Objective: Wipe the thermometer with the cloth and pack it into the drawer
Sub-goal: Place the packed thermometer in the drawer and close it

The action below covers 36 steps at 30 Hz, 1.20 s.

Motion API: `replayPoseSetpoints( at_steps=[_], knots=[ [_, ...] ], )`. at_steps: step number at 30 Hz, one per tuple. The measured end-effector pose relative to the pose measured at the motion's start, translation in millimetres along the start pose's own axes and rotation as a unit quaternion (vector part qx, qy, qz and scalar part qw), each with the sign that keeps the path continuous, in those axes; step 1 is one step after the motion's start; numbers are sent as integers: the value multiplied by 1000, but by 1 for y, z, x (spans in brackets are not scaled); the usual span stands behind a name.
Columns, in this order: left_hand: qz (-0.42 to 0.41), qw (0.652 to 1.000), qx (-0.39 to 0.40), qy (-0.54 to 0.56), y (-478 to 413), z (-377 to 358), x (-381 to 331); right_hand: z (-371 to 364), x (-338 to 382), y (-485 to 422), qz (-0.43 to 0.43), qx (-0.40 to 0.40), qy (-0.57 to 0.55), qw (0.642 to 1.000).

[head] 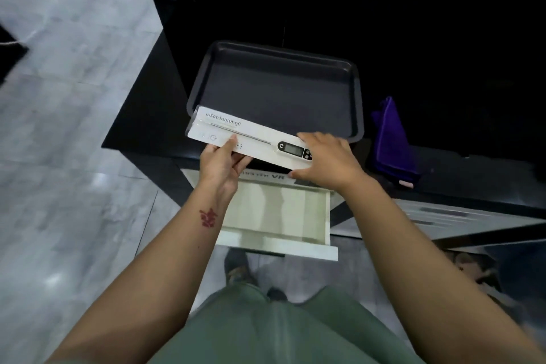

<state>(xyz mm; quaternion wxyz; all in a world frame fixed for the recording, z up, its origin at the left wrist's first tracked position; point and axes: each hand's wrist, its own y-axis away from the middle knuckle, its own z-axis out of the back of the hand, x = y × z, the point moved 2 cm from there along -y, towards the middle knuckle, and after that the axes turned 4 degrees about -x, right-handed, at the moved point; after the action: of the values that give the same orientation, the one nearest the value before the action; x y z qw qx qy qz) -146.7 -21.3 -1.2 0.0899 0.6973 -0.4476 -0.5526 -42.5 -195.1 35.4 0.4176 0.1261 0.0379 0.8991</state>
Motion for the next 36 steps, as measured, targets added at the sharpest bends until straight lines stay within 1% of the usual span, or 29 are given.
replayPoseSetpoints(
  at_steps=[3, 6, 8, 9, 11, 12, 14, 16, 18, 19, 21, 23, 26, 29, 33, 36],
  knots=[
    [16, 999, -28, 6, 20, 15, 23, -13, -2, 23, 14, 0, -4, 1000],
    [5, 999, -51, 7, 35, 37, 46, -33, -4, 46, 26, 35, -29, 999],
    [-26, 995, -94, -33, 42, 52, 62, -48, -6, 62, 24, 58, -37, 997],
    [-51, 988, -125, -70, 45, 59, 69, -55, -8, 68, 20, 69, -42, 997],
    [-109, 962, -183, -172, 49, 75, 82, -69, -13, 80, 8, 91, -53, 994],
    [-131, 940, -204, -240, 50, 82, 88, -75, -15, 86, 4, 101, -56, 993],
    [-167, 882, -225, -380, 53, 90, 99, -87, -22, 92, -2, 112, -60, 992],
    [-214, 808, -199, -511, 53, 92, 108, -99, -27, 95, -11, 117, -60, 991],
    [-255, 722, -134, -629, 45, 91, 119, -111, -32, 93, -21, 121, -53, 991],
    [-270, 686, -96, -669, 38, 91, 125, -117, -33, 91, -28, 123, -53, 991],
    [-290, 634, -22, -717, 26, 88, 135, -129, -35, 85, -42, 121, -55, 990],
    [-282, 593, 32, -753, 12, 86, 143, -142, -37, 71, -45, 116, -54, 991],
    [-220, 554, 70, -800, -12, 90, 149, -164, -34, 47, -30, 119, -44, 991],
    [-143, 539, 101, -824, -45, 98, 153, -195, -33, 23, -24, 148, -35, 988],
    [-7, 513, 144, -846, -80, 103, 156, -231, -31, 8, -23, 172, -25, 984],
    [30, 477, 173, -861, -95, 102, 158, -255, -35, 2, -31, 193, -23, 980]
  ],
)
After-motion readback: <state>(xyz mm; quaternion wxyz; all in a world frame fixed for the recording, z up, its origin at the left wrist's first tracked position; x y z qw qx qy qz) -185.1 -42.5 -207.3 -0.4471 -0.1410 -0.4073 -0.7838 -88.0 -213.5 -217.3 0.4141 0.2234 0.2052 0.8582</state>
